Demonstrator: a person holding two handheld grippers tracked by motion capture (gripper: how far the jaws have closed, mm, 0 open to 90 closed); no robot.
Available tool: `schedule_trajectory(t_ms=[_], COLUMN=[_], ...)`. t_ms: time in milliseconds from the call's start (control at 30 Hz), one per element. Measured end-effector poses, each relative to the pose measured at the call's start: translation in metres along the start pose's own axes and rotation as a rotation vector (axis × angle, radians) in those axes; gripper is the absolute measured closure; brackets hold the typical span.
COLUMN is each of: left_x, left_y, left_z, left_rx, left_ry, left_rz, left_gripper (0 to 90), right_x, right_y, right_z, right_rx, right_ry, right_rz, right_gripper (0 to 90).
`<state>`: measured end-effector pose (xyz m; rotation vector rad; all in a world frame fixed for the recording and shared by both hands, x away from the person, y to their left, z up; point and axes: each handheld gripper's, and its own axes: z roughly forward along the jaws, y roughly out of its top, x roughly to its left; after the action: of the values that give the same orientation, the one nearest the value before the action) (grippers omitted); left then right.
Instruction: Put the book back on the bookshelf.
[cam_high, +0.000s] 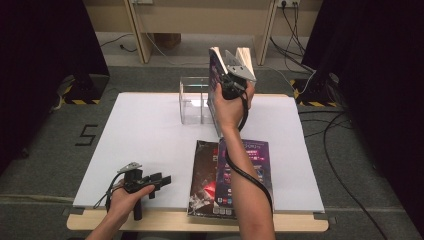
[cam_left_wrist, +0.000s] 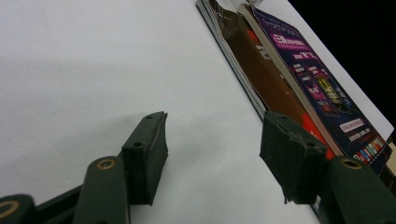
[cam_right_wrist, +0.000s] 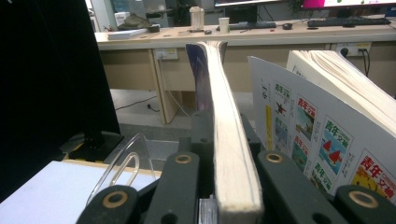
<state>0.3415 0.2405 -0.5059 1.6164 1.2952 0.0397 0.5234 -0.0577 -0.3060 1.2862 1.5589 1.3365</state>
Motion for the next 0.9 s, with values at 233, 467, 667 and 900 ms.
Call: schedule_trajectory(t_ms=[233,467,667,900], left_x=[0.000,0.001,0.001,0.000], left_y=[0.000,0.000,0.000,0.000], left_z=[0.000,0.000,0.000,-0.001], left_rx=[-0.001,0.000,-0.002,0.001], left_ry=[0.002,0.002,0.001,0.000], left_rz=[0.002,0.000,0.000,0.002], left_gripper=[40.2,40.3,40.2,40.3], right_x=[-0.002,-0.001,0.000,-0.001], right_y=[-0.006,-0.011,-0.014,-0.014], right_z=[0.007,0.010,0.008,0.003], right_rx=[0.016,0.021,0.018,0.034], right_ry=[-0.022,-0.024,-0.029,-0.031], right_rz=[-0.008,-0.010,-0.010,-0.030], right_gripper=[83.0,83.0,82.9,82.3])
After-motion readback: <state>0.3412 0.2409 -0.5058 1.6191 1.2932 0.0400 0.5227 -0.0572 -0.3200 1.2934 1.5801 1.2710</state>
